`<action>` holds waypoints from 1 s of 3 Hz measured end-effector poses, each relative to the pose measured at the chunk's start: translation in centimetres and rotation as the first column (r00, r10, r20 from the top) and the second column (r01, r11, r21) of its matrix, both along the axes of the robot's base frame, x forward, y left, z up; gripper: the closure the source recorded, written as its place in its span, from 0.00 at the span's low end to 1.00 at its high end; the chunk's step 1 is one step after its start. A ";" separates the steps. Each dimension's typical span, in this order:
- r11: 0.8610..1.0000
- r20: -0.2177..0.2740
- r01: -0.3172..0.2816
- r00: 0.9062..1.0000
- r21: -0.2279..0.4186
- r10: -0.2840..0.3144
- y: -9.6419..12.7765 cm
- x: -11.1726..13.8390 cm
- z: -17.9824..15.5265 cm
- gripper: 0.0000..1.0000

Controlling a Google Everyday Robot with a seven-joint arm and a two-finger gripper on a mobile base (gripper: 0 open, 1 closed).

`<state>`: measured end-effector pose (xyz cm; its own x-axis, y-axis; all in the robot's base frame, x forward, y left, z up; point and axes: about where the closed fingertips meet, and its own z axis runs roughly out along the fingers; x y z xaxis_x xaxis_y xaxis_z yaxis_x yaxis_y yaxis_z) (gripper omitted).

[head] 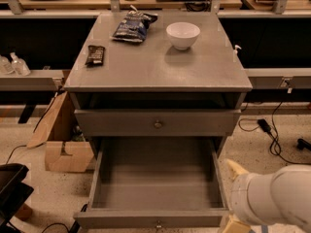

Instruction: Close middle drawer

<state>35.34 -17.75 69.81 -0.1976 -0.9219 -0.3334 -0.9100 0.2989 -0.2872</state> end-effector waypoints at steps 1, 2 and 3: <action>1.000 -0.048 0.002 0.999 -0.019 -0.003 -0.1 -0.1 -7.4 0.18; 1.000 -0.066 0.026 0.997 0.010 -0.025 -0.9 0.7 -13.6 0.41; 0.997 -0.086 0.047 0.995 0.059 -0.042 -1.4 1.0 -19.1 0.64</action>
Offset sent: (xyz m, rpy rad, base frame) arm 0.0266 -0.0153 -0.2462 0.0942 0.1047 -0.0610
